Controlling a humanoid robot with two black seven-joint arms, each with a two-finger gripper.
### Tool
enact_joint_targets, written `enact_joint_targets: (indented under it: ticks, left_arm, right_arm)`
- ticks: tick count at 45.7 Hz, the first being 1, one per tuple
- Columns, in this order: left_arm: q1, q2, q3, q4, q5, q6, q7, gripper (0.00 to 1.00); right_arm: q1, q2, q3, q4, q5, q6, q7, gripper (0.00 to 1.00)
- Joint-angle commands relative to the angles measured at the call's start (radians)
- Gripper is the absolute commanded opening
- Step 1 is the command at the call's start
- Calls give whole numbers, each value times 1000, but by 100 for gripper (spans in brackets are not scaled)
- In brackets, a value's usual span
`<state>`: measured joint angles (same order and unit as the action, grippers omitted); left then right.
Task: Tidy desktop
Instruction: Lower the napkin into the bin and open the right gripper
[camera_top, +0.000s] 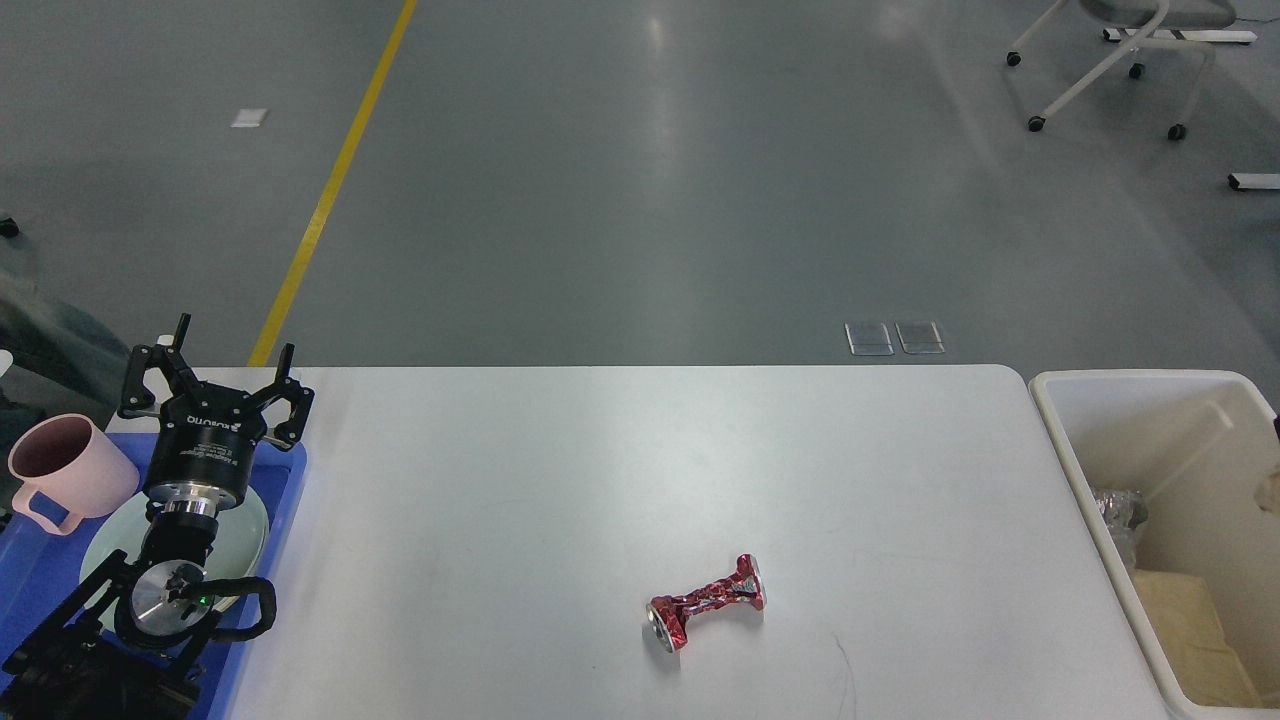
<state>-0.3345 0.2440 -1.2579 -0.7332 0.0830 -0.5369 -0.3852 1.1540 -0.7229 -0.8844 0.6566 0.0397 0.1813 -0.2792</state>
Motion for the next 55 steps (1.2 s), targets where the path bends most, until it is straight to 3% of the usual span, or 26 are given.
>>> enact_joint_targets:
  ticks: [1, 12, 18, 40, 41, 42, 46, 47, 55]
  left_arm:
    - [0, 0, 0, 0, 0, 0, 0, 96]
    - [-1, 0, 0, 0, 0, 0, 0, 96]
    - [0, 0, 0, 0, 0, 0, 0, 96]
    - [-1, 0, 0, 0, 0, 0, 0, 96]
    - [-1, 0, 0, 0, 0, 0, 0, 96]
    - [-1, 0, 0, 0, 0, 0, 0, 96]
    - [-1, 0, 0, 0, 0, 0, 0, 96]
    - [-1, 0, 0, 0, 0, 0, 0, 96]
    - [-1, 0, 0, 0, 0, 0, 0, 96]
  right_arm:
    - [-200, 114, 84, -173, -1, -89, 0, 0]
    - [-442, 344, 104, -425, 2, -266, 2, 0]
    - [-511, 419, 101, -492, 2, -298, 5, 0]
    - [-530, 433, 102, -497, 9, -306, 3, 0]
    - [-530, 431, 101, -497, 9, -307, 3, 4]
    - [-530, 431, 101, -497, 9, -309, 3, 17]
    - [-528, 428, 98, -497, 9, -356, 3, 88]
    - [-527, 428, 97, -497, 9, -373, 2, 100]
    - [-527, 428, 102, -483, 12, -390, 2, 100]
